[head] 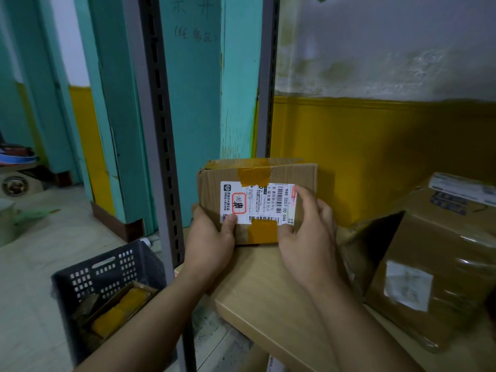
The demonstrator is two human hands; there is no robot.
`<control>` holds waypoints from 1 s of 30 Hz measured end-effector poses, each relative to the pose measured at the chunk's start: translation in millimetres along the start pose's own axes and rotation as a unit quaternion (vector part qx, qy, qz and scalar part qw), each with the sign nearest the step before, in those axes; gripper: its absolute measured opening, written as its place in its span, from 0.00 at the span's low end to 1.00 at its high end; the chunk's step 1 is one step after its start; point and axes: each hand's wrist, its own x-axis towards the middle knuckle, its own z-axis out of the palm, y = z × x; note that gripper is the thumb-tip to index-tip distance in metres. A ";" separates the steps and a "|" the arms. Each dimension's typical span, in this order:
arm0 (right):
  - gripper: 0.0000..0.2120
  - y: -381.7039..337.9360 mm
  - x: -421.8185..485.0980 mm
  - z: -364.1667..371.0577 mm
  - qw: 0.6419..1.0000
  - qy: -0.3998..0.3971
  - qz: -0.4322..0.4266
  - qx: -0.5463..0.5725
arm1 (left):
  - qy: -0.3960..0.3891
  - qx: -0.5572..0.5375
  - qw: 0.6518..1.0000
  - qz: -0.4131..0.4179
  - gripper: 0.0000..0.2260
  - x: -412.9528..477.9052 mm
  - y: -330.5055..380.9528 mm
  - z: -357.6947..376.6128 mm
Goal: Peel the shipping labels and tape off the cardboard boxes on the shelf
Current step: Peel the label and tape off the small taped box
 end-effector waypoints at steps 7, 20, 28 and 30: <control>0.28 -0.3 0.0 0.9 1.000 0.009 -0.002 -0.019 | -0.001 -0.013 1.000 -0.010 0.18 0.5 -0.2 0.2; 0.34 -1.9 -1.8 -0.3 1.000 0.007 -0.012 -0.027 | -0.002 -0.037 0.999 -0.015 0.14 0.8 0.5 -0.9; 0.34 -2.8 -0.2 -1.2 1.000 -0.002 0.005 -0.006 | -0.003 -0.028 1.000 -0.007 0.19 1.0 0.1 -0.5; 0.34 -3.7 -0.6 -1.6 1.000 -0.005 0.008 -0.005 | -0.005 -0.027 1.000 -0.004 0.19 1.5 -1.2 -0.4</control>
